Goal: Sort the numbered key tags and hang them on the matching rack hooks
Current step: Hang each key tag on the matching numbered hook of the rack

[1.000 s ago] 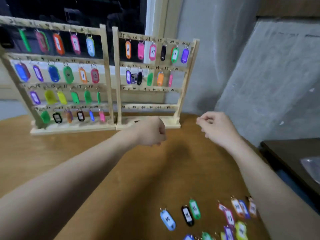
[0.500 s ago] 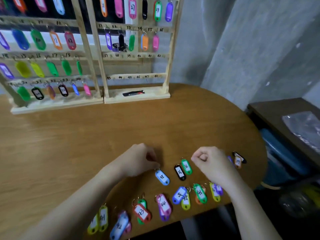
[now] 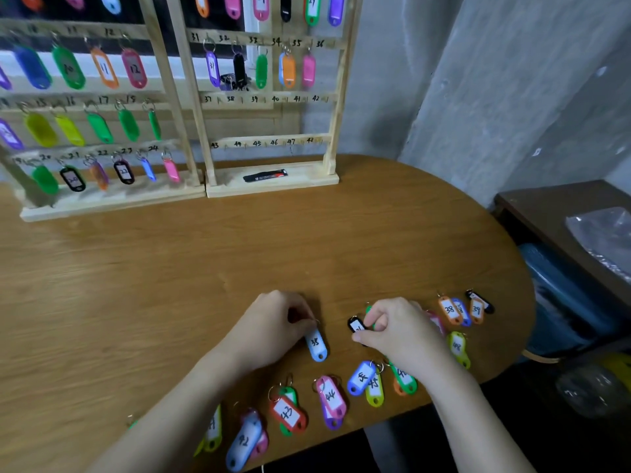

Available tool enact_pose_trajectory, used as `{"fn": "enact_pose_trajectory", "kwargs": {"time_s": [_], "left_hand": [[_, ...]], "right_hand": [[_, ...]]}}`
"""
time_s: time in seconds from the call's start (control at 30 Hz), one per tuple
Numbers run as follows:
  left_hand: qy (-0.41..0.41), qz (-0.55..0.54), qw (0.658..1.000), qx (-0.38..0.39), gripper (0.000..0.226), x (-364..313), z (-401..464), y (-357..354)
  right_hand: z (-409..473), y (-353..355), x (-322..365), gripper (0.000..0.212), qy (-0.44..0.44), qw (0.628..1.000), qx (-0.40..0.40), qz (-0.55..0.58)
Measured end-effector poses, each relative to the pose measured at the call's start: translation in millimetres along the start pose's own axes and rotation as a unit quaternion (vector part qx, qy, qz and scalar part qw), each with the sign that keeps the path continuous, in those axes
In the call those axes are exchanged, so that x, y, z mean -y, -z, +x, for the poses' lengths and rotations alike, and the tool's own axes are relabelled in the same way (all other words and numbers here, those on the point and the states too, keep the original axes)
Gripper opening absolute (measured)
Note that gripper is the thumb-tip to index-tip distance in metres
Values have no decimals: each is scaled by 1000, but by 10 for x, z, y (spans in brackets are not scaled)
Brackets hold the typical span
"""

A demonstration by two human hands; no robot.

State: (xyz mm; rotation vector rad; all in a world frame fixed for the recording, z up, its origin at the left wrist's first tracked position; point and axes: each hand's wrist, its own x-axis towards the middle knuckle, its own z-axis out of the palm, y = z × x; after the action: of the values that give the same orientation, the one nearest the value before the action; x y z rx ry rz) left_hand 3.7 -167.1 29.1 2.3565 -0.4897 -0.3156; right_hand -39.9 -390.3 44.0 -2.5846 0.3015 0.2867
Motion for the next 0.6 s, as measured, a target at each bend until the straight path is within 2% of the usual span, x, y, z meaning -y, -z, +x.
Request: {"fn": "enact_pose_trajectory", "kwargs": {"time_s": [0.17,0.3,0.4,0.6], "left_hand": [[-15,-31,999,-1,19,34,32,54],[-34,-28,999,2,21,46,101,169],[-54,-14,998,-31,20,-2,197,325],[-84,-3,991,-104,17,-170,498,720]], "right_hand": [[15,-19,61,20,19,999,15,-29],[29,-18,91,26,69,997,15,-33],[107,19,104,29,97,995,19,30],[432,317,182,11,127,962,32,240]]}}
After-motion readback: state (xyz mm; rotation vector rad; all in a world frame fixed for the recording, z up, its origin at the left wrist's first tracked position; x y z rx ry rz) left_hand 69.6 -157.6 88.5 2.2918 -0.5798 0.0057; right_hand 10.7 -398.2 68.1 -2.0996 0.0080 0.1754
